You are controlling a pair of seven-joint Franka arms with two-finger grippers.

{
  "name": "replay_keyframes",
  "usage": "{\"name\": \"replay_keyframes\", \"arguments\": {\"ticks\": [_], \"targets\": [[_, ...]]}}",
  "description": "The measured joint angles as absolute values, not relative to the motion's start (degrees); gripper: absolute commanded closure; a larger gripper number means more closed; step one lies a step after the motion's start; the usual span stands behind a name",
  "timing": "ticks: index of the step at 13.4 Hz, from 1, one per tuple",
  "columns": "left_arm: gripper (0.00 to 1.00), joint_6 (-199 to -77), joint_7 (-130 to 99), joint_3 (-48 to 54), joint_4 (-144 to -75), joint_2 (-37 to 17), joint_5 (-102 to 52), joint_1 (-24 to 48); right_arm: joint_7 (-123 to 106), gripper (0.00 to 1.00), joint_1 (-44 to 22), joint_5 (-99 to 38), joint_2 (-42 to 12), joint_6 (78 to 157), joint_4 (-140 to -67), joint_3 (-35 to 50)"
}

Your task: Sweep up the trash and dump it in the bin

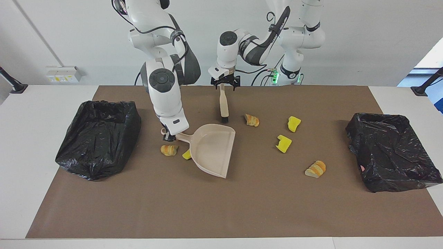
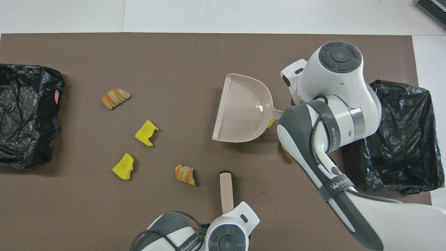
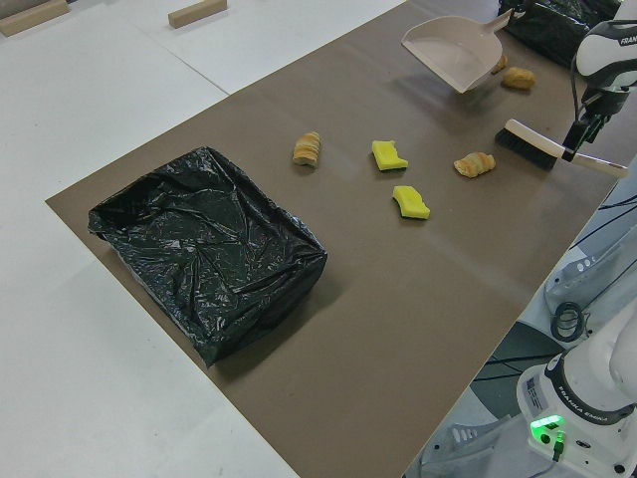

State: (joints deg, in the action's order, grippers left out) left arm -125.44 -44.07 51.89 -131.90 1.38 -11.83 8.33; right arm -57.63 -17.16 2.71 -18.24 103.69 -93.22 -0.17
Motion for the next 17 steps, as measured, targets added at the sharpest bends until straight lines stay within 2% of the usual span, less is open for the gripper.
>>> {"name": "replay_keyframes", "arguments": {"ticks": [3,4,5,6,7,8,9,14,17], "targets": [[0.09,-125.9,-47.2,52.3,-132.0,-0.1,-11.8,8.9,-57.6,1.0,-17.5,2.7,-18.2,103.7,-93.3,0.0],[0.17,-125.9,-47.4,52.4,-132.0,-0.2,-11.8,8.9,-57.9,1.0,-17.6,2.8,-18.3,103.7,-93.4,0.0],[0.29,-125.9,-47.5,52.4,-132.0,-0.3,-11.8,9.0,-59.2,1.0,-17.6,3.0,-18.3,103.7,-93.5,0.0],[0.54,-125.9,-47.7,52.4,-132.0,-0.4,-11.8,9.4,-60.8,1.0,-17.6,3.0,-18.6,103.7,-93.6,0.0],[0.73,-125.9,-47.9,52.4,-132.0,-0.4,-11.8,9.8,-61.6,1.0,-17.6,3.1,-18.8,103.7,-93.7,0.0],[0.89,-125.8,-48.0,52.4,-132.0,-0.4,-11.8,10.2,-61.8,1.0,-17.6,3.1,-19.0,103.7,-93.7,0.0],[0.99,-125.8,-48.1,52.5,-132.0,-0.4,-11.8,10.3,-61.9,1.0,-17.6,3.1,-19.1,103.7,-93.7,0.0],[1.0,-122.3,-47.9,52.2,-131.5,-0.3,-11.8,10.2,-61.9,1.0,-17.7,3.1,-19.2,103.7,-93.7,0.0],[1.0,-113.1,-47.7,51.6,-129.4,1.4,-11.8,10.1,-61.9,1.0,-17.7,3.1,-19.2,103.7,-93.7,0.0]]}}
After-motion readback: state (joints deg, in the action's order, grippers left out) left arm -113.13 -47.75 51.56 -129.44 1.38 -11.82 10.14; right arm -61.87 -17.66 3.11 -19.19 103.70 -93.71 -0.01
